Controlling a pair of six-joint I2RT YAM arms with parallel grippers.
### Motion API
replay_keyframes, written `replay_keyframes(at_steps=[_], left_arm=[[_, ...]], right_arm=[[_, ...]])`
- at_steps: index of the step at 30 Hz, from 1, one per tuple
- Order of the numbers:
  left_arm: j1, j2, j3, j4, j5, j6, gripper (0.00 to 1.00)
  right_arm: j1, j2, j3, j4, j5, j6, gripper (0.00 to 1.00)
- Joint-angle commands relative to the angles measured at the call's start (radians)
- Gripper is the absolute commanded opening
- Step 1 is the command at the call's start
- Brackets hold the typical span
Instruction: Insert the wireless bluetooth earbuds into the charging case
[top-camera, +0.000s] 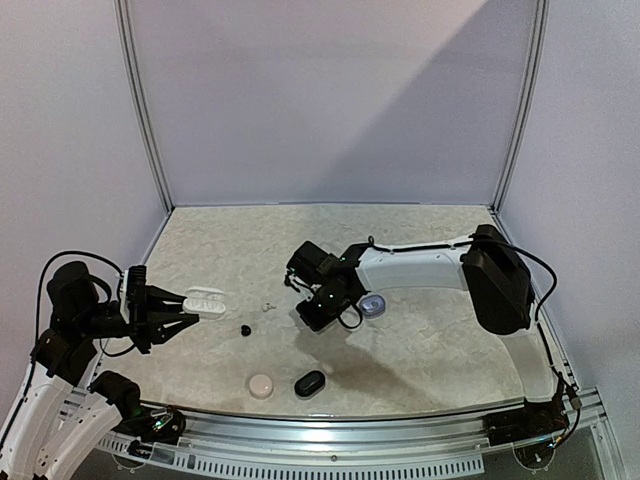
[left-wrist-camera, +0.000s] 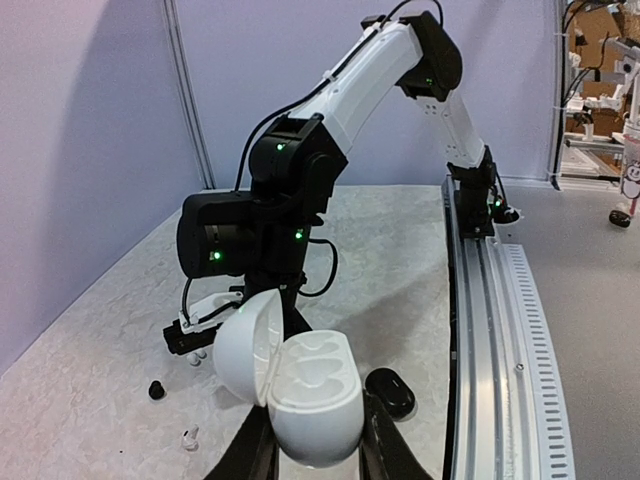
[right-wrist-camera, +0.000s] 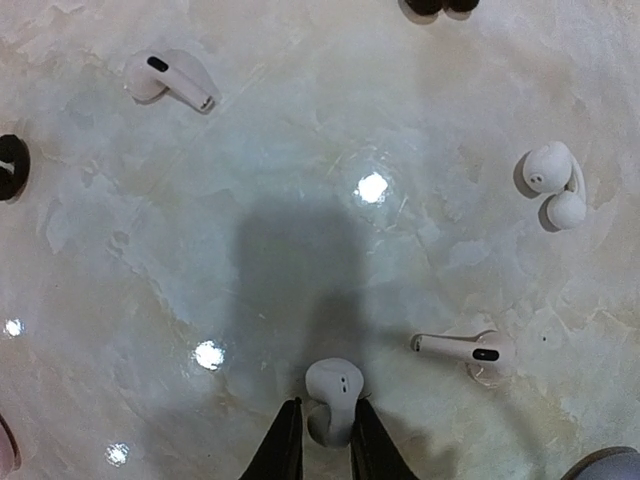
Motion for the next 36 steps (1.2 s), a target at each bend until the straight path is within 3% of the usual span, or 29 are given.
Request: replay_keyframes(at_steps=[1, 12, 19, 25, 27, 36], left_arm=[[0.008, 0.006, -0.014, 0.014, -0.005, -0.006, 0.0], [0.009, 0.001, -0.014, 0.006, -0.009, 0.001, 0.0], [0.008, 0.001, -0.015, 0.005, -0.009, 0.002, 0.0], [0.009, 0.001, -0.016, 0.004, -0.006, 0.004, 0.0], [0.009, 0.002, -0.017, 0.01, -0.001, 0.006, 0.0], [-0.001, 0.098, -0.002, 0.126, 0.117, 0.072, 0.0]], right_arm=[[-0.008, -0.003, 0.035, -0.029, 0.006, -0.027, 0.19], [-0.009, 0.006, 0.052, -0.036, 0.003, -0.039, 0.11], [-0.008, 0.002, 0.063, -0.048, 0.016, -0.044, 0.12], [-0.009, 0.0, 0.068, -0.058, 0.001, -0.057, 0.0], [-0.009, -0.011, 0.07, -0.06, -0.011, -0.068, 0.0], [-0.009, -0.251, 0.046, -0.047, -0.129, -0.349, 0.0]])
